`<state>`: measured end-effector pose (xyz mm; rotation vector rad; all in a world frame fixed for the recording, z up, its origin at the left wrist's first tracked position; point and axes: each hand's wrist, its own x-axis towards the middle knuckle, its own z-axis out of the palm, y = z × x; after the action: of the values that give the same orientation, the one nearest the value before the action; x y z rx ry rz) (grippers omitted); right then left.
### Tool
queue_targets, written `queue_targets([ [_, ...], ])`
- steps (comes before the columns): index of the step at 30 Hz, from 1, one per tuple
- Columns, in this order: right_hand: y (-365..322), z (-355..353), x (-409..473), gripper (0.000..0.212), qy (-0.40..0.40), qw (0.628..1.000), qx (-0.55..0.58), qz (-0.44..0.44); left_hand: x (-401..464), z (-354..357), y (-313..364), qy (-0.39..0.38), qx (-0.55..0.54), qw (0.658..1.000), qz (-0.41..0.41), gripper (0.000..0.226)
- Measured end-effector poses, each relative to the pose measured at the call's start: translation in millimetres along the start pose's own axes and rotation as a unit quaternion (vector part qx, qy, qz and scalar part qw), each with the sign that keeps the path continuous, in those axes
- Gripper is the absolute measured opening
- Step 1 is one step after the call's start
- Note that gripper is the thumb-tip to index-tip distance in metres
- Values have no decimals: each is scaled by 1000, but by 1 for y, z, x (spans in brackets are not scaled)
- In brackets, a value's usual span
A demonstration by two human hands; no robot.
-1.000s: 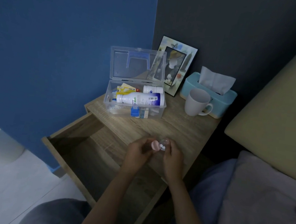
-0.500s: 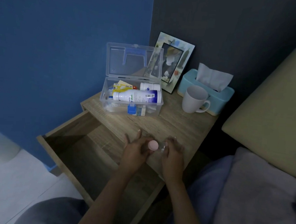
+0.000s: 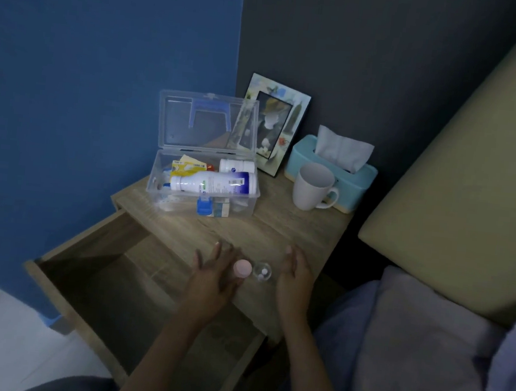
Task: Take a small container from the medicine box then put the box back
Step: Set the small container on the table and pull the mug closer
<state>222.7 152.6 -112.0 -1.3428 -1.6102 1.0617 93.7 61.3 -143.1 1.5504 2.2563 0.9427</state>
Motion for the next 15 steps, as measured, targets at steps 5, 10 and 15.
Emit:
queue_targets([
  [5, -38, -16, 75, 31, 96, 988, 116, 18, -8, 2, -5, -5, 106, 994, 18, 63],
  [10, -41, -19, 147, 42, 95, 990, 83, 67, -9, 1, -4, -20, 150, 988, 18, 66],
  [15, -29, -21, 176, 50, 24, 993, 31, 109, -10, 1, -6, -21, 153, 988, 21, 69],
])
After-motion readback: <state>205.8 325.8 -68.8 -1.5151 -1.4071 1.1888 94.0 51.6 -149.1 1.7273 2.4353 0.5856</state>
